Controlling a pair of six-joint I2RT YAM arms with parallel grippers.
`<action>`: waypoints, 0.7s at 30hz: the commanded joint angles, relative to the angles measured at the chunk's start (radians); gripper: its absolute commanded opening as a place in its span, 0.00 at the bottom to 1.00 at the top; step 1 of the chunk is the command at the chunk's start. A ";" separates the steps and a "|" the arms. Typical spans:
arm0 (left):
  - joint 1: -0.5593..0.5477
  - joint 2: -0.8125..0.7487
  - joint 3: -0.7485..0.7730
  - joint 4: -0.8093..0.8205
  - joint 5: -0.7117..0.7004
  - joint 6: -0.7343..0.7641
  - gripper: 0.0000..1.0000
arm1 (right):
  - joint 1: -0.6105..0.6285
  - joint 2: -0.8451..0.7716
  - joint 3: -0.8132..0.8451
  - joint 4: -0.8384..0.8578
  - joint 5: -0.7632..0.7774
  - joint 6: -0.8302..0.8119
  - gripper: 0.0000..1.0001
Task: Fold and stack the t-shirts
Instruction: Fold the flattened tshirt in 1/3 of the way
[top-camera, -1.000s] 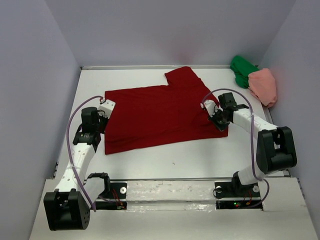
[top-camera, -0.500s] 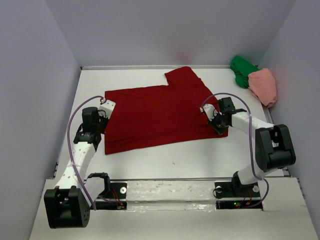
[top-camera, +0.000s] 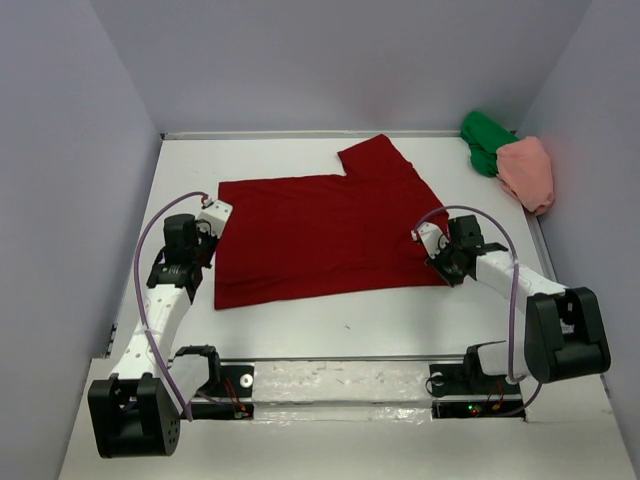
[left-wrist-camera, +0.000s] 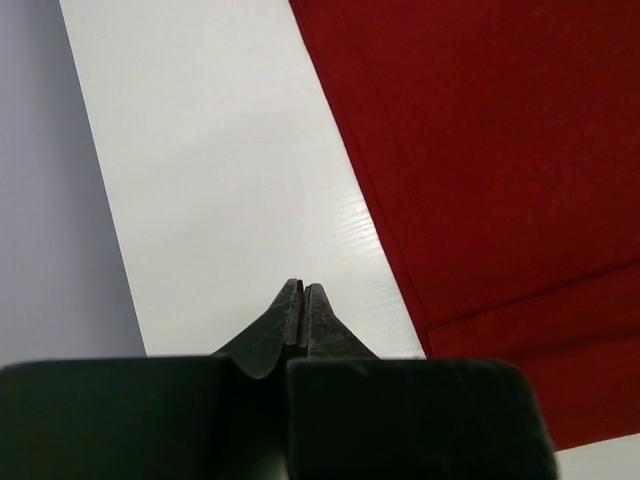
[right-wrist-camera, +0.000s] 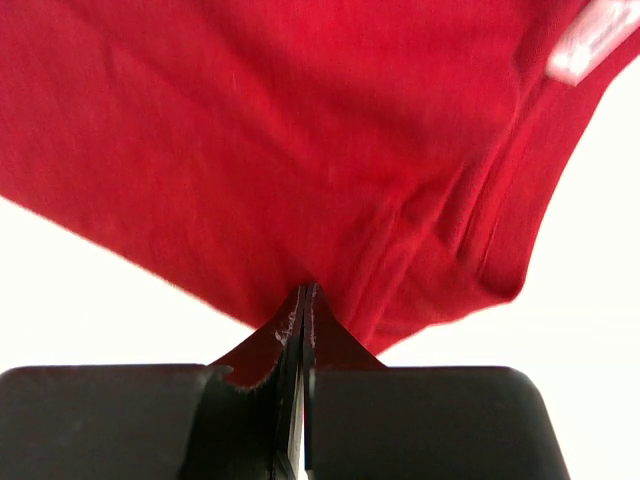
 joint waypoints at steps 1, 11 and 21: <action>0.003 -0.024 0.010 0.013 0.044 0.010 0.00 | -0.008 -0.086 -0.036 -0.062 0.038 0.007 0.00; 0.001 -0.026 0.011 0.004 0.084 0.019 0.00 | -0.008 -0.227 -0.050 -0.188 0.059 0.035 0.00; 0.001 -0.049 0.002 0.016 0.101 0.027 0.00 | -0.008 -0.135 0.087 -0.168 0.013 0.048 0.00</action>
